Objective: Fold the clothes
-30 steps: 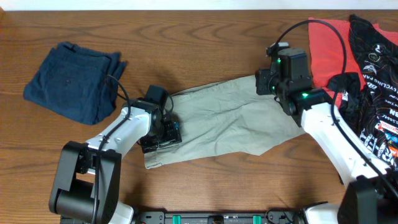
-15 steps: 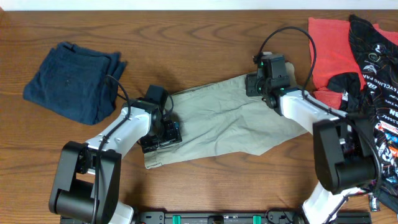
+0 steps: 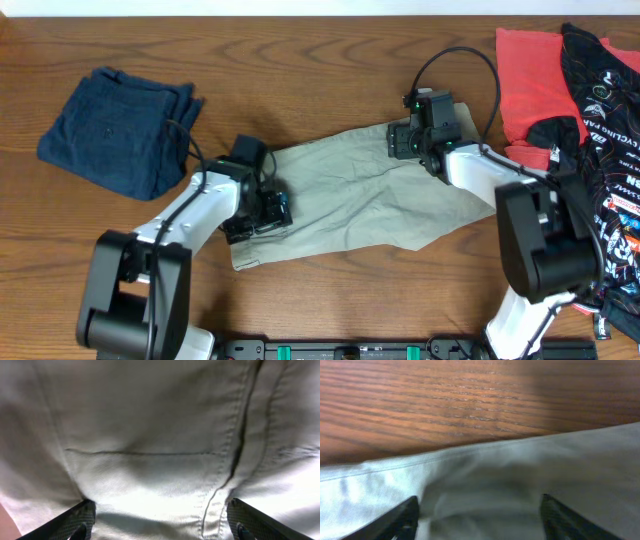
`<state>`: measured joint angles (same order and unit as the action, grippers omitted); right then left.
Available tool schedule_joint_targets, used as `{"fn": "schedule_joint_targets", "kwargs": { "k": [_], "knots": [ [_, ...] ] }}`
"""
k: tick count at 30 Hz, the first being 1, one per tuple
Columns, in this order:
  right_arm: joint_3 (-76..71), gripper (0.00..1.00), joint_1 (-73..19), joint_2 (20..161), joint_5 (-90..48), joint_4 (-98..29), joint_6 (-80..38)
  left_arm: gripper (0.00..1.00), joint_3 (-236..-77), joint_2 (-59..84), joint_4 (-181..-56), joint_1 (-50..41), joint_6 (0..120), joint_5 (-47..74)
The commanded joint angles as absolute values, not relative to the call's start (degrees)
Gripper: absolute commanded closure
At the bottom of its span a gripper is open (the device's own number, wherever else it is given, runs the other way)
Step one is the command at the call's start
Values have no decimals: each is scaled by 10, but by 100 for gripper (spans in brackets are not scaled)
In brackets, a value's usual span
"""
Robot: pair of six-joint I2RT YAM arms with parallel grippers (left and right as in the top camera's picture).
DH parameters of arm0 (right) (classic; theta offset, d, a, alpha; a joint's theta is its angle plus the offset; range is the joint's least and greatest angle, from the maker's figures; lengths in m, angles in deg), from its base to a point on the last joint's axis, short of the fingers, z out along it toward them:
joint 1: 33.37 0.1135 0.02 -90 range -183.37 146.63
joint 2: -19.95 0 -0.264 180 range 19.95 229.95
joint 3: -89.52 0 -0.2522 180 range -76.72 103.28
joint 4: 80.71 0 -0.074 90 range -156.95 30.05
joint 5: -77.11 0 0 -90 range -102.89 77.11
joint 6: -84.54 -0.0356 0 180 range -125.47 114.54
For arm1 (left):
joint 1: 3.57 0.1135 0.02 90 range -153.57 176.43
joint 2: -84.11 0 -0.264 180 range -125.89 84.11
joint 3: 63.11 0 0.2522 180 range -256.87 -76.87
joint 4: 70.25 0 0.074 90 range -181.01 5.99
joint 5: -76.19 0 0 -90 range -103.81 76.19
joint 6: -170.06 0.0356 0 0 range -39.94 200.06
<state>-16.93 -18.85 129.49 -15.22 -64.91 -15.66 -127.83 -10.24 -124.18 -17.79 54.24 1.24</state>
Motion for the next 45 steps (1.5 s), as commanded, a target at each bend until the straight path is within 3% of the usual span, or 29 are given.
{"fn": "schedule_joint_targets", "kwargs": {
  "k": [1, 5, 7, 16, 33, 35, 40, 42, 45],
  "knots": [
    [-169, 16, -202, 1195, -144, -636, -143, 13, -1294, -43, -1249, -153, 569, 5],
    [-169, 1, -200, 1090, -152, -572, -144, 6, -1294, 0, -1273, -125, 569, -15],
    [-169, 1, -199, 1044, -171, -513, -144, 0, -1293, 4, -1282, -114, 569, -16],
    [-169, 1, -198, 976, -193, -298, -165, 2, -1267, -32, -1274, -103, 610, -16],
    [-169, 1, -198, 986, -193, -236, -173, 1, -1265, -159, -1216, -103, 640, 4],
    [-169, 1, -198, 987, -193, -236, -177, 7, -1261, -169, -1206, -104, 644, 26],
    [-169, 1, -198, 987, -193, -236, -179, 37, -1250, -180, -1183, -107, 664, 74],
    [-169, 1, -198, 987, -193, -234, -179, 44, -1251, -180, -1181, -107, 665, 74],
    [-169, 1, -198, 987, -193, -227, -179, 68, -1251, -180, -1179, -106, 665, 60]
  ]
}}
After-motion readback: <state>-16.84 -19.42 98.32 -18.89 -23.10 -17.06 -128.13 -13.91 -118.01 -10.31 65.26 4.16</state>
